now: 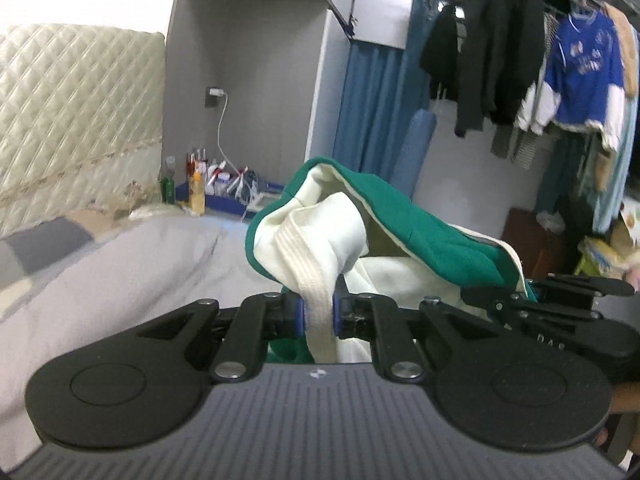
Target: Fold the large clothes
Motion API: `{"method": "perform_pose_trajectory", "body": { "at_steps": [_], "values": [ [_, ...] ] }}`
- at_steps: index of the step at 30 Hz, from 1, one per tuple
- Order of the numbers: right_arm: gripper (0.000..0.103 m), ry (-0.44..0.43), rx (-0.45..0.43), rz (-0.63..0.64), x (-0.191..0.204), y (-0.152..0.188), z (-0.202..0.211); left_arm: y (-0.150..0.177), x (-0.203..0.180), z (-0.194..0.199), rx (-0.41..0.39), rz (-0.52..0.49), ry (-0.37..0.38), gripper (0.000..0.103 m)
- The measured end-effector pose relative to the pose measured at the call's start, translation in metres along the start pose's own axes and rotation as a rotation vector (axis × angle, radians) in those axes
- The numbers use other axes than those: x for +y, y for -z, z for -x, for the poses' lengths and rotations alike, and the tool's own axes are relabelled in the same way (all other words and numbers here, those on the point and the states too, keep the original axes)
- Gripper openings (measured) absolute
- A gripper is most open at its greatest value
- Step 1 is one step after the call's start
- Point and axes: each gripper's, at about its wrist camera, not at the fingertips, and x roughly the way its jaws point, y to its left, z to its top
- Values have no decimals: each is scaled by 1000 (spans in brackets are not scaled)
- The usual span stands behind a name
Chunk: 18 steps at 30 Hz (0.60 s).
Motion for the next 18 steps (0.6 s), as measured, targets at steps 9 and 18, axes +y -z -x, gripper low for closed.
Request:
{"method": "perform_pose_trajectory", "body": {
  "at_steps": [9,18],
  "values": [
    [19,0,249,-137,2,89,23,125,-24,21,69,26,-16,16],
    [51,-86,362,-278,-9,105,28,171,0,21,77,184,75,38]
  ]
}}
